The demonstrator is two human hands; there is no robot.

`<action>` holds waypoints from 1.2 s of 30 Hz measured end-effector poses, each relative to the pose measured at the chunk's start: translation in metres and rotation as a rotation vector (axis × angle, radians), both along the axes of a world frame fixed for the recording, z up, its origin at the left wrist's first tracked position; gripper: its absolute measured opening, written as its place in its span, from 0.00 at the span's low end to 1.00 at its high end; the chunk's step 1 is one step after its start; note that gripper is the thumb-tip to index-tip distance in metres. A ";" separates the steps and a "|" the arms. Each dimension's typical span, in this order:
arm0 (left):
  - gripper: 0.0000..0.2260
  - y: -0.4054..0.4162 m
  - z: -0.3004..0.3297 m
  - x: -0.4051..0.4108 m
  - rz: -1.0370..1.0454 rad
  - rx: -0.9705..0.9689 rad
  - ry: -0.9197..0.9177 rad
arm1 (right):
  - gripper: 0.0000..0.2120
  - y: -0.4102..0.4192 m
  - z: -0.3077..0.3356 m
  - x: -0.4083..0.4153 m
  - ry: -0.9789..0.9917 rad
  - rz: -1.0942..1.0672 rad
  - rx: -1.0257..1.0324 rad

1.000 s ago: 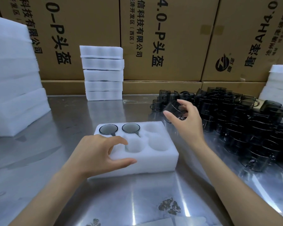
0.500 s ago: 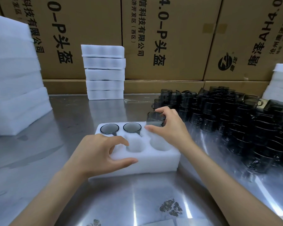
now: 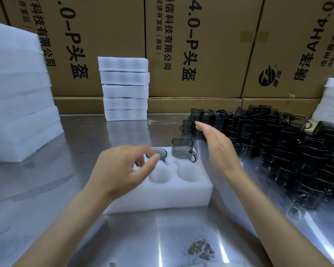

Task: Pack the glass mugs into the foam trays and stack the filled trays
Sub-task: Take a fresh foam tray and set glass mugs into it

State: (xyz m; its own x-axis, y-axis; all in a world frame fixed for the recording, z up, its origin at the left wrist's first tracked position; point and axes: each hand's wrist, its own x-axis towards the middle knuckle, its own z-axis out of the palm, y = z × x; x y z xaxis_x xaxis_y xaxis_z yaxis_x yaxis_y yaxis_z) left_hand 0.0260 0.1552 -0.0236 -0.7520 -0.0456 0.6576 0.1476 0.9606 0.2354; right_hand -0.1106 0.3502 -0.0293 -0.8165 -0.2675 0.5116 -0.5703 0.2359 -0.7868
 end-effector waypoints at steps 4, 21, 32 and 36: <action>0.28 0.012 0.003 -0.022 -0.101 -0.067 -0.247 | 0.26 0.009 -0.004 -0.001 0.096 0.011 0.209; 0.25 0.024 -0.011 -0.043 -0.133 -0.075 -0.500 | 0.22 0.002 -0.023 -0.003 -0.001 -0.031 0.507; 0.14 0.022 -0.010 -0.007 -0.169 -0.214 0.235 | 0.22 0.045 -0.039 -0.050 -0.049 -0.664 0.423; 0.15 0.007 -0.024 0.003 -0.176 -0.236 0.259 | 0.21 0.044 -0.037 -0.061 0.064 -0.711 0.376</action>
